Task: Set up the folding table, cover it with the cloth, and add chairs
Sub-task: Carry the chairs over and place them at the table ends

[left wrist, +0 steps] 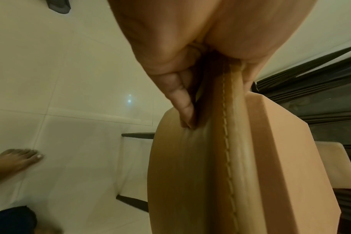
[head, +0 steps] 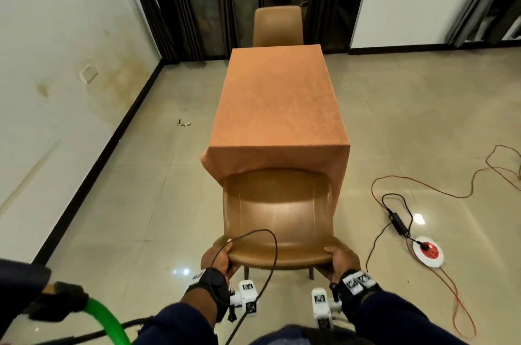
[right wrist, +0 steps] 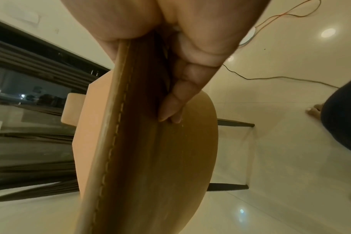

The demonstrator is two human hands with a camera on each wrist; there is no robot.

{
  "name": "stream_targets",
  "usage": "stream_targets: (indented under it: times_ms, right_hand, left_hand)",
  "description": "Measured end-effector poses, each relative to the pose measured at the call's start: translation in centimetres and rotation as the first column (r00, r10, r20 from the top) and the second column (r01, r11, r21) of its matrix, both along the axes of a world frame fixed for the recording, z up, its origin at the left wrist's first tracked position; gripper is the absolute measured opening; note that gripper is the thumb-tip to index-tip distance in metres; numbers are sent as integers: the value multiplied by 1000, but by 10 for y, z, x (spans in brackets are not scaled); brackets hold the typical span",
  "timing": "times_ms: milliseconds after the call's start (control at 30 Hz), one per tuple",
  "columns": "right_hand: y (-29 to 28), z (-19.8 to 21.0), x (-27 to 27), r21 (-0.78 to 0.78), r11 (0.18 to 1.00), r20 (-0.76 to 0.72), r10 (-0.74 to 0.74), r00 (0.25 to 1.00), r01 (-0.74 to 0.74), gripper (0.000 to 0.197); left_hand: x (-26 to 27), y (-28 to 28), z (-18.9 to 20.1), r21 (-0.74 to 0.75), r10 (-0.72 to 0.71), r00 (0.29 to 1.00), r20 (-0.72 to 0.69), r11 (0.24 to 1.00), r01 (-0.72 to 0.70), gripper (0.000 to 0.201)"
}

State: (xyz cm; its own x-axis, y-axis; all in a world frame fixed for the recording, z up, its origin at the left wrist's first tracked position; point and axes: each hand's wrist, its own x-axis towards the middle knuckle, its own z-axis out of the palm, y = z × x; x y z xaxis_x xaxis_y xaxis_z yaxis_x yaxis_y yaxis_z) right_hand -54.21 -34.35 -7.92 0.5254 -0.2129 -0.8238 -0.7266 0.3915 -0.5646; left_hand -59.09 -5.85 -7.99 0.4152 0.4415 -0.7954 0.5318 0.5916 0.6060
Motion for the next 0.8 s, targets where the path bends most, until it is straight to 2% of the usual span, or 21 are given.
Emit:
stream_targets:
  times_ms: [167,267,367,433,500,533,600,633,667,700,733,800]
  right_hand:
    - [0,-8,7,-52,998,-22,41,999,-42,27]
    - [-4,-9,6,-111,992,-11,66,998,-66,23]
    - [-11,-4,5,-149,978,-20,144,989,-146,28]
    - [-17,2,2,-187,951,-19,246,969,-245,36]
    - [-21,11,1,-289,880,-27,385,922,-376,50]
    - [-24,14,-1,-377,812,-31,469,883,-444,59]
    - [-31,22,-2,-568,586,-79,660,747,-578,69]
    - [-35,21,0,-632,461,-124,733,669,-623,74]
    - [-38,22,-1,-665,374,-160,774,613,-646,76]
    - [-41,24,-2,-674,337,-164,799,578,-657,74]
    - [-43,27,-6,-679,331,-153,809,567,-655,70]
    - [-46,35,-13,-683,332,-135,818,559,-650,66]
  left_hand:
    - [6,9,-15,66,-54,995,-79,996,60,30]
    - [8,8,-19,148,-84,987,-136,984,104,27]
    - [11,9,-9,214,-166,961,-220,953,214,23]
    - [12,11,-4,286,-245,931,-272,903,321,34]
    - [10,10,2,379,-376,831,-410,758,530,55]
    - [6,10,3,404,-418,779,-467,684,608,64]
    - [-1,7,0,451,-475,753,-456,605,656,82]
    - [-3,5,-2,435,-499,762,-413,627,647,91]
    - [-5,5,-7,417,-498,796,-344,679,605,98]
    - [-8,8,-13,395,-478,830,-286,731,557,100]
    - [-11,9,-21,397,-474,844,-249,745,536,100]
    - [-16,11,-21,429,-479,840,-255,722,542,89]
